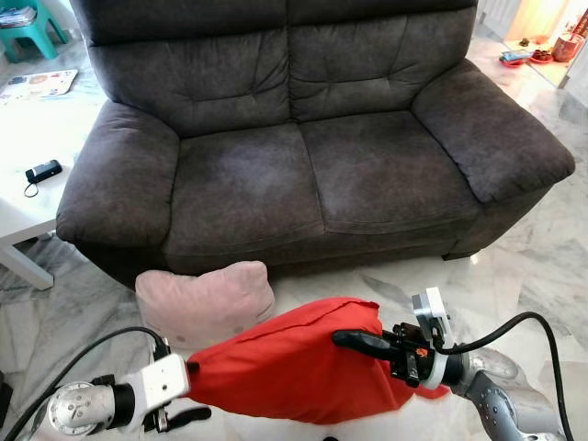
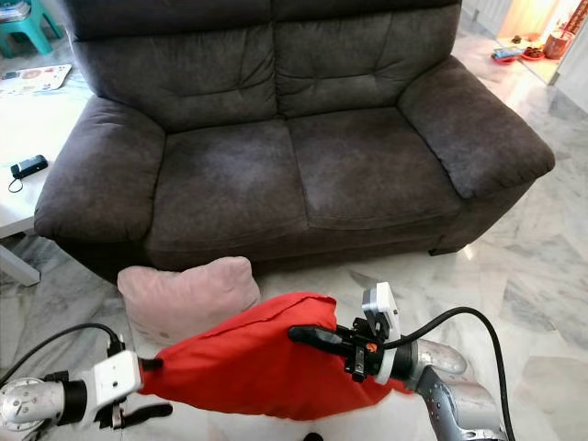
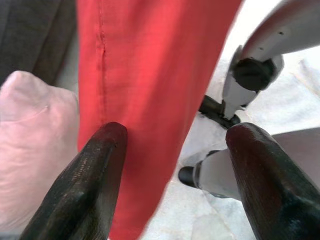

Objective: Move the pillow to the sofa from floor

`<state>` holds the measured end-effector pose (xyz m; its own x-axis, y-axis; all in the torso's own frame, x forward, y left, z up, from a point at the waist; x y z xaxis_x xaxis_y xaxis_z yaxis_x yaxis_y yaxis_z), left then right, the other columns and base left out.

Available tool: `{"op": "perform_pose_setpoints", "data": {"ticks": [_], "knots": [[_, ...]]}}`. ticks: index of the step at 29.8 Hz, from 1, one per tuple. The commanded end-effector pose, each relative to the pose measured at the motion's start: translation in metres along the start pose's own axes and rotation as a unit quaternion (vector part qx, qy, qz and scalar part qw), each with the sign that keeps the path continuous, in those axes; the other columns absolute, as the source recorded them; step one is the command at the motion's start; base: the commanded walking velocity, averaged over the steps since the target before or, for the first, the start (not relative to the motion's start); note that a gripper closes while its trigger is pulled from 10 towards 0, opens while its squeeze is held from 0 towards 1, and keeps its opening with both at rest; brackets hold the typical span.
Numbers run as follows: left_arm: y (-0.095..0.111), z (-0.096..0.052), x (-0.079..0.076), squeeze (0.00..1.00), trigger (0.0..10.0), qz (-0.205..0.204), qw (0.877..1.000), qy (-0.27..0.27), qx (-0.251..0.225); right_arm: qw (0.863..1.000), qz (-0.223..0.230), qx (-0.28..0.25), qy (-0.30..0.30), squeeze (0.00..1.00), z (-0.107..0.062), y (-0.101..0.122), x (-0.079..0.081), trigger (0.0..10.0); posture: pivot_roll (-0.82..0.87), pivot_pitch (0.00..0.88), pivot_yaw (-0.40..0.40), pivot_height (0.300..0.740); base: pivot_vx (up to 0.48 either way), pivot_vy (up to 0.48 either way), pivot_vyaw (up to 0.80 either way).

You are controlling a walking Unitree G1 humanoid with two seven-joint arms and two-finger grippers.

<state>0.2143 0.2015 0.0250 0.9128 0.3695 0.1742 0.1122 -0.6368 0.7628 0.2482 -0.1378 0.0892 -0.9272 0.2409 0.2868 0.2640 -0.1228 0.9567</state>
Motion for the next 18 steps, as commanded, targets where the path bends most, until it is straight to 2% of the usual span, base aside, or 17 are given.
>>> {"op": "perform_pose_setpoints", "data": {"ticks": [1,5,10,13,18], "knots": [[-0.010,-0.004,-0.005,0.00,10.0,0.005,1.000,-0.017,0.024,0.997,-0.040,-0.042,0.047,0.00,0.006,0.024,0.010,10.0,0.00,0.117,0.010,0.740,0.000,0.000,0.00],[-0.014,-0.006,-0.002,0.00,10.0,0.020,0.999,-0.013,0.034,0.997,-0.044,-0.040,0.048,0.00,0.004,0.027,0.009,10.0,0.00,0.112,0.009,0.740,0.000,0.000,0.00],[-0.012,-0.009,0.008,0.00,10.0,0.022,0.999,0.021,0.025,0.997,-0.046,-0.040,0.047,0.00,0.003,0.028,0.008,10.0,0.00,0.107,0.009,0.740,0.000,0.000,0.00],[-0.017,-0.011,-0.001,0.00,10.0,0.013,0.999,-0.003,0.031,0.997,-0.046,-0.042,0.048,0.00,0.004,0.028,0.008,10.0,0.00,0.104,0.008,0.740,0.000,0.000,0.00],[-0.015,-0.004,-0.012,0.00,10.0,0.004,0.999,-0.025,0.023,0.997,-0.048,-0.042,0.045,0.00,0.006,0.029,0.006,10.0,0.00,0.101,0.007,0.740,0.000,0.000,0.00]]}}
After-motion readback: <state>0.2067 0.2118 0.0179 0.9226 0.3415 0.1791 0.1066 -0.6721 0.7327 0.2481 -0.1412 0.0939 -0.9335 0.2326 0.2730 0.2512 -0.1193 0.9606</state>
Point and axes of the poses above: a point about 5 cm out from each wrist's last joint towards the gripper, its own z axis pointing out of the wrist towards the gripper, its own y axis along the axis of the wrist's last joint, x = y × z, the point moved 3 cm from there along z, pointing out of the wrist towards the gripper, and after that the axes turned 5 degrees about -z, right-handed, at the moved point
